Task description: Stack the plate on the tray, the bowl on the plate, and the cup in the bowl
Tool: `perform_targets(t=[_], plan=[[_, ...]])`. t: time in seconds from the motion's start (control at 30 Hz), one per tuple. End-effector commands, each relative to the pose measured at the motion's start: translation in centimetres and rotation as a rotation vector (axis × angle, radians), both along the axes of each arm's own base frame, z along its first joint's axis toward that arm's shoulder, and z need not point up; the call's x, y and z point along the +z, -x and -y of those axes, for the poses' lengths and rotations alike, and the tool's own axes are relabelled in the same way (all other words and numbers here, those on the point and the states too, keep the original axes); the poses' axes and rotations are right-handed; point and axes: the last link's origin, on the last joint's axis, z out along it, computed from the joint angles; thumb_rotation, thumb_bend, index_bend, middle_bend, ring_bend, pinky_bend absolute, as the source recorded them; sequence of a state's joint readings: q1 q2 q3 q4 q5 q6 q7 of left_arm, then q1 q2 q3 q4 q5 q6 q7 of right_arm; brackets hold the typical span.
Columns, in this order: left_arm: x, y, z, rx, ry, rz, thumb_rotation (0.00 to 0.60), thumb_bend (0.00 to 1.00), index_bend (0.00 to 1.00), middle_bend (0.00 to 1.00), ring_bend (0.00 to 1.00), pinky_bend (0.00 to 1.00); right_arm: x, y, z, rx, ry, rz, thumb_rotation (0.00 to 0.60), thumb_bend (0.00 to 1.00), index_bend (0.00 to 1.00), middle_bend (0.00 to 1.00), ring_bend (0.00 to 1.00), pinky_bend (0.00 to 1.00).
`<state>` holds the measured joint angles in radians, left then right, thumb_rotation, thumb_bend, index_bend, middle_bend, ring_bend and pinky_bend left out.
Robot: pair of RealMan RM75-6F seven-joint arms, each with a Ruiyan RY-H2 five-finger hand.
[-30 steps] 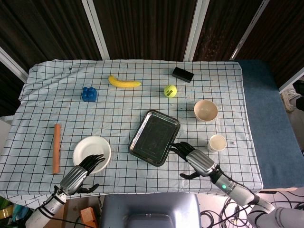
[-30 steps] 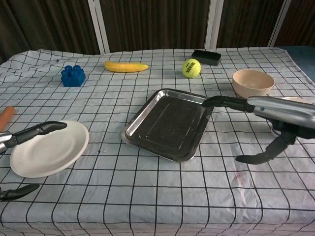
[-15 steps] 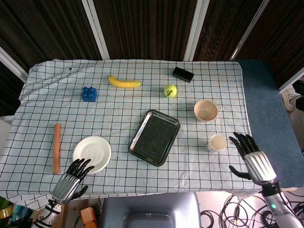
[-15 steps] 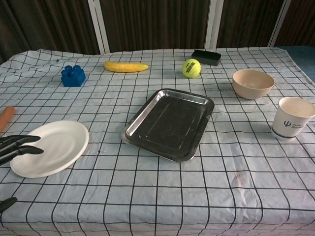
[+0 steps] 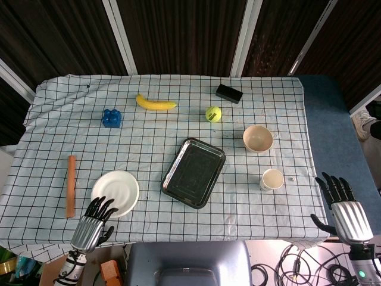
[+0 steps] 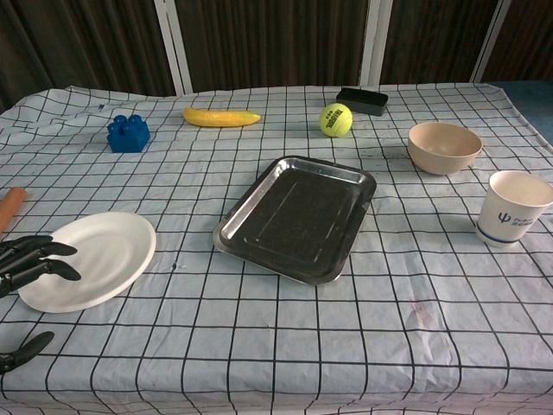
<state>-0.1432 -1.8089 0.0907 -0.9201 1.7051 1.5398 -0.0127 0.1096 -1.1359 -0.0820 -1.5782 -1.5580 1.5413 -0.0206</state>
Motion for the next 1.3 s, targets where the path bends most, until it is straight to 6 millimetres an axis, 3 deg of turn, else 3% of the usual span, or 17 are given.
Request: perform_targets(t=[0.03, 0.67, 1.3], plan=[[-0.5, 0.1, -0.4, 0.012, -0.004, -0.001, 0.6, 0.32, 0.34, 0.16, 0.08, 0.13, 0.0, 0.0, 0.0, 0.0, -0.001, -0.003, 0.6, 0.17, 0.04, 0.0, 0.0, 0.0], [-2.5, 0.9, -2.2, 0.044, -0.069, -0.07, 0.6, 0.32, 0.46, 0.18, 0.09, 0.13, -0.1, 0.0, -0.2, -0.016, -0.045, -0.009, 0.6, 0.17, 0.0, 0.0, 0.0, 0.0], [-2.5, 0.4, -3.0, 0.013, -0.099, -0.088, 0.6, 0.31, 0.45, 0.19, 0.1, 0.13, -0.3, 0.0, -0.2, -0.019, -0.067, -0.008, 0.6, 0.17, 0.0, 0.0, 0.0, 0.0]])
